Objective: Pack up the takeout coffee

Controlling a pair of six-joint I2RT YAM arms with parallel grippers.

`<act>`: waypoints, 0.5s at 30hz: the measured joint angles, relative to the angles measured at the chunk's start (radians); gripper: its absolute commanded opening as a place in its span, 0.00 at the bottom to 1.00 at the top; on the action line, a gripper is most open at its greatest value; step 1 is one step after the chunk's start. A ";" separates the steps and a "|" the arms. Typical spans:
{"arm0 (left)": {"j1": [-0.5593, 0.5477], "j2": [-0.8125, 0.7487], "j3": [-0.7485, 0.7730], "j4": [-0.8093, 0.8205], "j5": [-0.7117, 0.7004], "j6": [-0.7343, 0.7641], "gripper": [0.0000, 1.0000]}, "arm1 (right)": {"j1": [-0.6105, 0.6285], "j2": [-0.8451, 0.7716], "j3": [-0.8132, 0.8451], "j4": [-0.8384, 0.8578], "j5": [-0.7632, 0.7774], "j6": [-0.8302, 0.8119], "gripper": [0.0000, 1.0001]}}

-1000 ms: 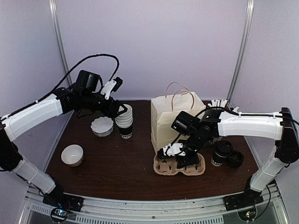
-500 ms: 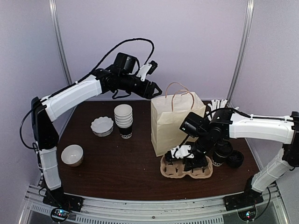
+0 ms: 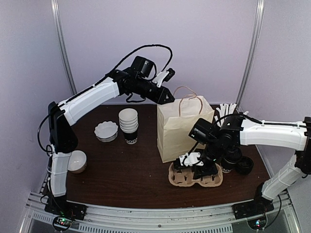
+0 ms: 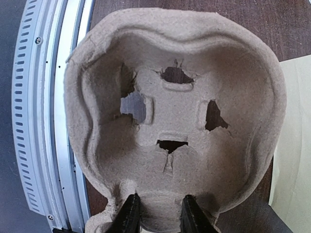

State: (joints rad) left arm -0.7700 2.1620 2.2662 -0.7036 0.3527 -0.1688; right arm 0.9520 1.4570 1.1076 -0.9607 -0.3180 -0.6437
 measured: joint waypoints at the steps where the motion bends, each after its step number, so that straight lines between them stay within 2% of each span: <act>1: 0.000 0.000 0.005 0.001 0.012 0.000 0.08 | 0.000 0.000 0.000 0.000 0.000 0.000 0.28; 6: 0.000 0.000 0.008 0.015 0.055 -0.001 0.00 | -0.002 -0.023 0.012 -0.030 -0.010 0.001 0.28; 15: 0.000 -0.015 -0.005 0.014 0.090 0.018 0.00 | -0.007 -0.090 0.185 -0.160 -0.092 -0.001 0.28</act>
State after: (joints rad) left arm -0.7696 2.1471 2.2612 -0.6891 0.4423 -0.1513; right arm 0.9447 1.3670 1.2926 -1.1210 -0.4099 -0.6445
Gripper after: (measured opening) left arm 0.008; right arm 0.287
